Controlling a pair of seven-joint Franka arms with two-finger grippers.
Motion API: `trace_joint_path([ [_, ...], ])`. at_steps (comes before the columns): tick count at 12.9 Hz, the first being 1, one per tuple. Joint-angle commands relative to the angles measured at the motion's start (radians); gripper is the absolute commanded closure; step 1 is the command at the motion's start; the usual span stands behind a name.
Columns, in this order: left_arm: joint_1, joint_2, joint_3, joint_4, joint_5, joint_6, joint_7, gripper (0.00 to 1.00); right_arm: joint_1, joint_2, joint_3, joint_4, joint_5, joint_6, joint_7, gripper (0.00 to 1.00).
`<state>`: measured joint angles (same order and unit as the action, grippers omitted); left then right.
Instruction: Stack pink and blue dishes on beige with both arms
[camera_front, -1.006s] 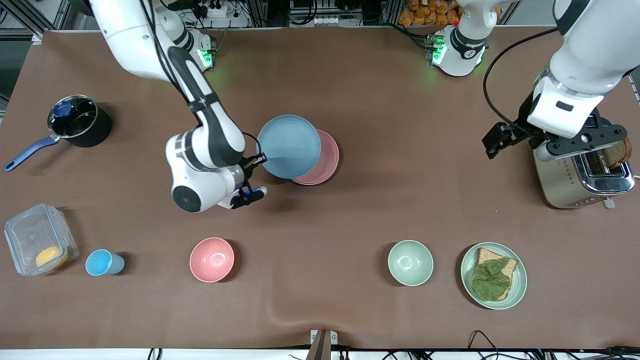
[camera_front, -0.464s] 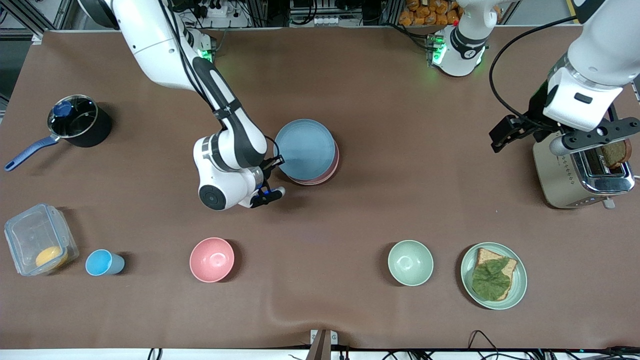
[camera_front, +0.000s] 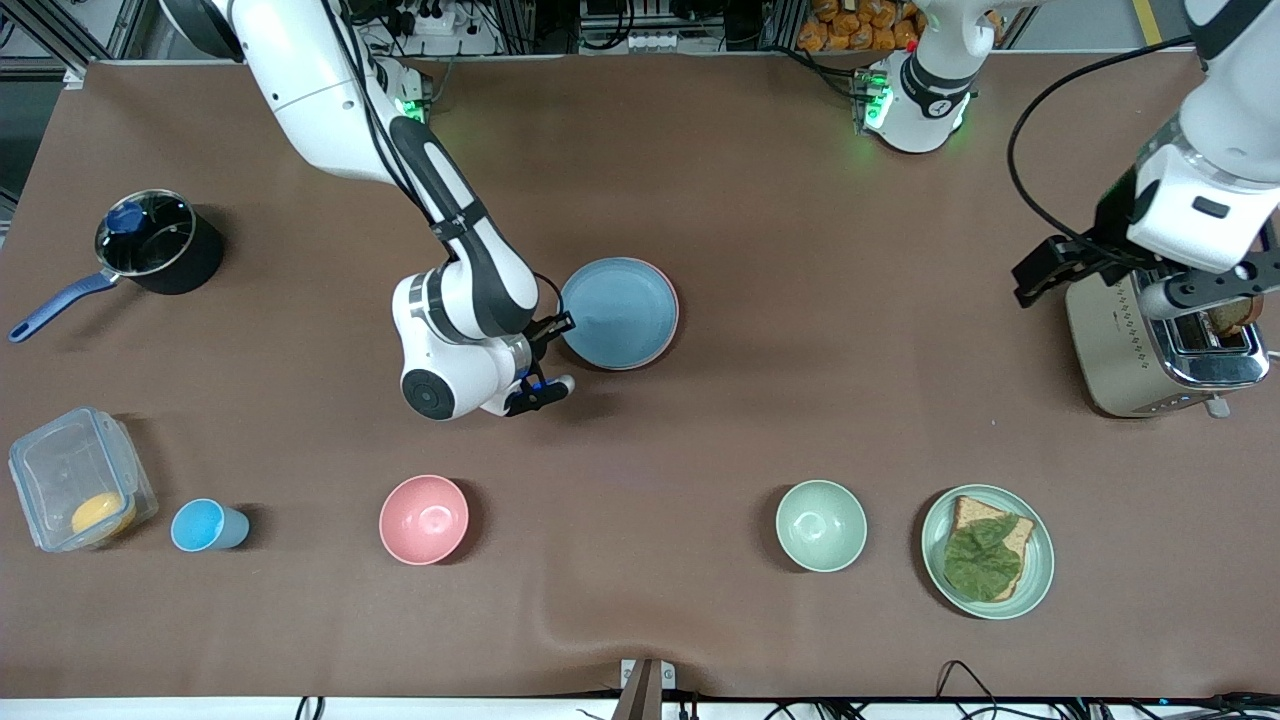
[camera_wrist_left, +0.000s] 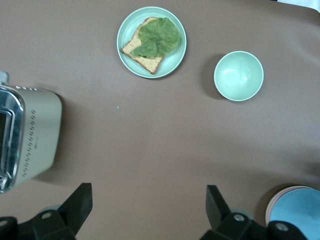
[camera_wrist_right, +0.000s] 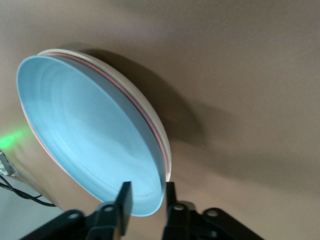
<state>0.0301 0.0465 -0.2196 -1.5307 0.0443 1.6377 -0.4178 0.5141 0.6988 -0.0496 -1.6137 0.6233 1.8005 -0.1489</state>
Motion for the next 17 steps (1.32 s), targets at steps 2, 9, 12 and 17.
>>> trace_joint_path([
  [2,-0.071,-0.033,0.092,0.006,-0.032,-0.039,0.059,0.0,-0.025,-0.004,-0.012,0.029,0.018,-0.019,0.006,0.0],
  [9,-0.124,-0.057,0.169,0.007,-0.041,-0.051,0.099,0.0,-0.307,-0.007,-0.012,0.184,-0.051,-0.317,-0.004,0.0],
  [12,-0.124,-0.085,0.169,0.004,-0.043,-0.073,0.099,0.0,-0.402,-0.009,-0.013,0.264,-0.195,-0.418,-0.004,0.0],
  [17,-0.134,-0.091,0.164,0.004,-0.047,-0.104,0.102,0.0,-0.457,-0.056,-0.085,0.279,-0.382,-0.386,-0.116,0.0],
])
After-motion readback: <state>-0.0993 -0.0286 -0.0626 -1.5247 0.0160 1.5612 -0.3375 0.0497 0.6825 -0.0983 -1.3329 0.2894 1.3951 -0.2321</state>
